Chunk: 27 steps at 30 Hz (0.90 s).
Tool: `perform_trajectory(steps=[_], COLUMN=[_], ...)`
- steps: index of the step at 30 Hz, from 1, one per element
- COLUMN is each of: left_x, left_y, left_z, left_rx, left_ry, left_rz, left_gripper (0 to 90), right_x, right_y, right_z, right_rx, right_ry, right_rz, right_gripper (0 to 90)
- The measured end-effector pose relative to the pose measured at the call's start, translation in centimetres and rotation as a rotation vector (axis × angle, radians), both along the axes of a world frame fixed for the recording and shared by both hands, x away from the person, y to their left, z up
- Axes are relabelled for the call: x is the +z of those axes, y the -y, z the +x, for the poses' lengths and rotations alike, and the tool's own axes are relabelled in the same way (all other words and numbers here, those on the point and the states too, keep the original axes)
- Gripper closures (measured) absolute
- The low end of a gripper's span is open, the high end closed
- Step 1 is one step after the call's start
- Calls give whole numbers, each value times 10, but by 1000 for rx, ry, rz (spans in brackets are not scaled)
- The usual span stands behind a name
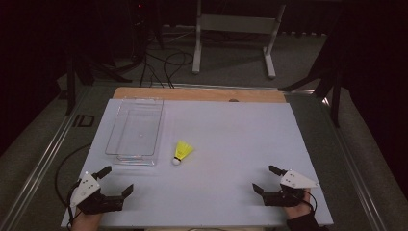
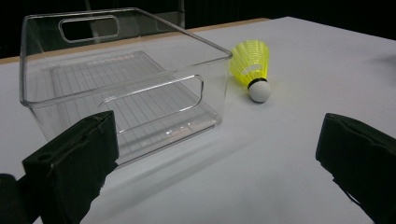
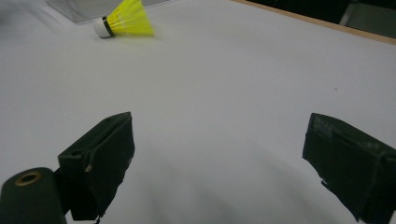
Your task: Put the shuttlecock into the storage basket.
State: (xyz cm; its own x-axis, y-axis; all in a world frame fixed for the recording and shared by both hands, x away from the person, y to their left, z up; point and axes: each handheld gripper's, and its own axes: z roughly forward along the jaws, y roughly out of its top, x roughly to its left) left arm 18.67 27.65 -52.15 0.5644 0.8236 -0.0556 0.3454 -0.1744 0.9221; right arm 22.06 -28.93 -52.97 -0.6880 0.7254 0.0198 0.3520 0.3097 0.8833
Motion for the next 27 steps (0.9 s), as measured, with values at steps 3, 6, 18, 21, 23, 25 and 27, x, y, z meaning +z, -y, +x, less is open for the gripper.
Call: perform_trajectory(steps=[3, 6, 18, 21, 23, 25, 27], left_x=[0, 0, 0, 1, 2, 2, 4], left_y=[0, 1, 0, 1, 2, 3, 4], left_z=[0, 0, 0, -1, 0, 0, 1], left_rx=[1, 1, 1, 3, 2, -1, 4], left_ry=[-2, -5, -13, -10, -12, -16, -22], left_rz=[0, 4, 3, 11, 18, 12, 10], left_gripper=[0, 0, 0, 0, 0, 0, 0], right_x=[0, 1, 3, 3, 3, 3, 3], right_y=[1, 1, 1, 1, 1, 2, 2], right_z=[0, -1, -1, -1, -1, -1, -1], right_rx=[0, 0, -12, -13, -14, -16, -17], right_ry=[-1, 4, 16, 21, 21, 19, 16], right_rz=[4, 9, 10, 6, 6, 14, 16], right_gripper=[93, 93, 93, 93, 93, 93, 93])
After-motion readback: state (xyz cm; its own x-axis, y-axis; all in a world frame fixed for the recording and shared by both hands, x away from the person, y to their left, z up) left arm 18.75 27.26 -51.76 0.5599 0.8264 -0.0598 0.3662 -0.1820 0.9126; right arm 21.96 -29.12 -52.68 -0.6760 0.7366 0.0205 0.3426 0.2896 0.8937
